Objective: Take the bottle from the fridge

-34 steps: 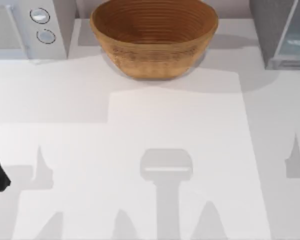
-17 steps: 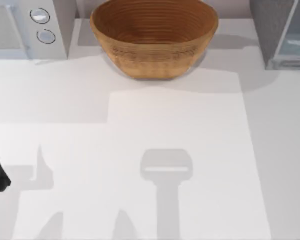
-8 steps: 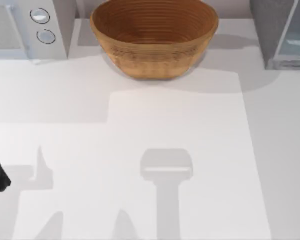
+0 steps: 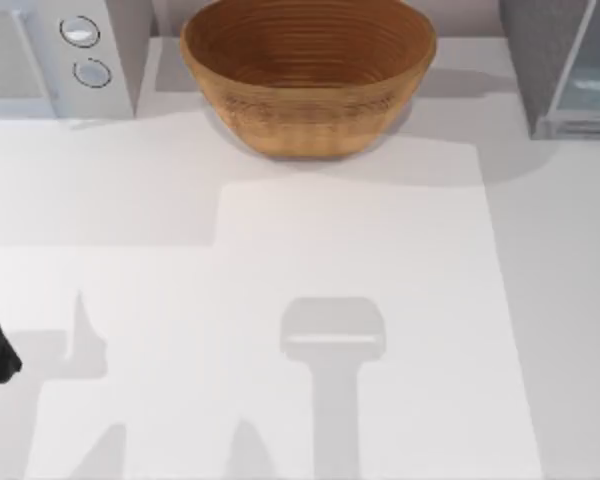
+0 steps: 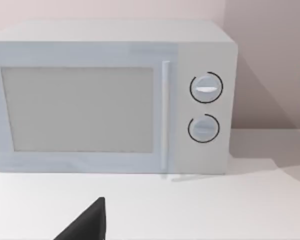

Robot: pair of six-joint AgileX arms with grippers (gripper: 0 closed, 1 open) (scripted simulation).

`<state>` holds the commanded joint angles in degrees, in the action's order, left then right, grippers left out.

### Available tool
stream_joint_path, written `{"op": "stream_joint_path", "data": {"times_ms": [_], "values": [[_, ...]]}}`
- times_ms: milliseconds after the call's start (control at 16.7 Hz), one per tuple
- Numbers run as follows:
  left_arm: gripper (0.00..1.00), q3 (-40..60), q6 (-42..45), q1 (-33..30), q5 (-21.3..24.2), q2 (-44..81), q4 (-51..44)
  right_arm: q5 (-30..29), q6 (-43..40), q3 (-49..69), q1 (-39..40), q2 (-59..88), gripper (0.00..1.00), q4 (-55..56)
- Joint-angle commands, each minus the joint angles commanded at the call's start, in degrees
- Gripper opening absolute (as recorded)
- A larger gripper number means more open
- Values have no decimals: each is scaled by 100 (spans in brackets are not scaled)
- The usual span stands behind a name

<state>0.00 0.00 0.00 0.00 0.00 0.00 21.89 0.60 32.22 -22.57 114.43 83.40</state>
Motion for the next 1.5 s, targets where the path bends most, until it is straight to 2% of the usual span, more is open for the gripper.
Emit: {"op": "stream_joint_path", "data": {"times_ms": [240,480,900,1500], "values": [[100,0,0,0,0,0,0,-619,2,1640,536,779,100,-820],[100,0,0,0,0,0,0,-1002,0,2408,869,1157,100,-1344],[100,0,0,0,0,0,0,-1014,0,2514,877,1204,100,-1413],[100,0,0,0,0,0,0,-1191,-9,4129,1045,1984,100,-2253]]}}
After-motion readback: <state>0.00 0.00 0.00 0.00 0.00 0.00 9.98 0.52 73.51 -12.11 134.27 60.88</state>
